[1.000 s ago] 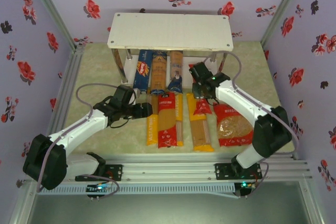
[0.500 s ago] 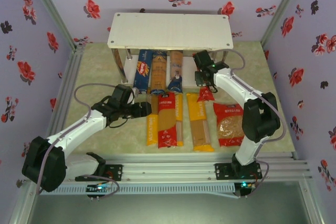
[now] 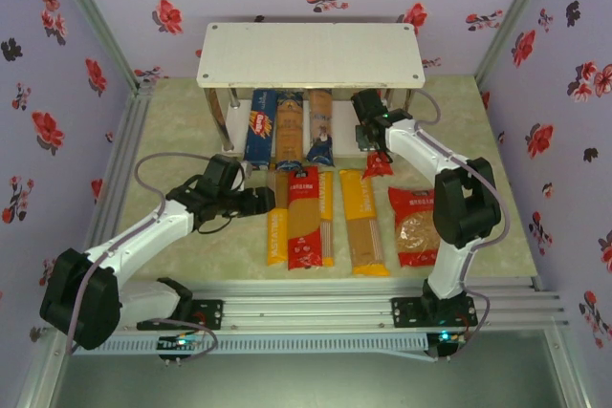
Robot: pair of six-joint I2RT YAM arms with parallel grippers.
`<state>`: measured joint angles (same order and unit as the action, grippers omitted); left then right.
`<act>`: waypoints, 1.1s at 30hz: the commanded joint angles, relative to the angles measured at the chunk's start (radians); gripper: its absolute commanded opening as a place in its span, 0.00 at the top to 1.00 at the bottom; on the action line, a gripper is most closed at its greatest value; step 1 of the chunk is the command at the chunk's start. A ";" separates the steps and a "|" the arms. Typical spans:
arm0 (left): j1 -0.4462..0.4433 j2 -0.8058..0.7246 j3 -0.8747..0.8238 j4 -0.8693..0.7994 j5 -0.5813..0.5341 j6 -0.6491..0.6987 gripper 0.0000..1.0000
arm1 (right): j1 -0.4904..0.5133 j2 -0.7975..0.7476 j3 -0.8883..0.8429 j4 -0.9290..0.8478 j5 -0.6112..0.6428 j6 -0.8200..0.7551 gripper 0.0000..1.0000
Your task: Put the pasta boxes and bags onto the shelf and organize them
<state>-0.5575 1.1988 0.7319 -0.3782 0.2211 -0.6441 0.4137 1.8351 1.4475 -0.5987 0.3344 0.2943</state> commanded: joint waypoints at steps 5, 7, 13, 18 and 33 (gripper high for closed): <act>0.009 -0.014 -0.001 -0.022 0.003 0.009 0.22 | -0.005 -0.051 -0.054 0.289 0.129 -0.047 1.00; 0.010 -0.015 -0.002 -0.028 0.003 0.012 0.22 | -0.004 -0.054 -0.072 0.328 0.150 -0.051 1.00; 0.010 -0.023 -0.009 -0.030 0.003 0.009 0.22 | -0.004 -0.040 -0.071 0.394 0.189 -0.078 1.00; 0.010 -0.027 -0.014 -0.030 0.002 0.009 0.22 | -0.002 0.001 -0.054 0.426 0.195 -0.102 1.00; 0.018 -0.044 -0.018 -0.047 0.001 0.014 0.22 | -0.002 0.123 -0.014 0.422 0.250 -0.129 0.99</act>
<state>-0.5526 1.1778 0.7307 -0.3935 0.2211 -0.6441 0.4187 1.9289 1.3998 -0.2287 0.5323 0.1650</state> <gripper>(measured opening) 0.778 0.217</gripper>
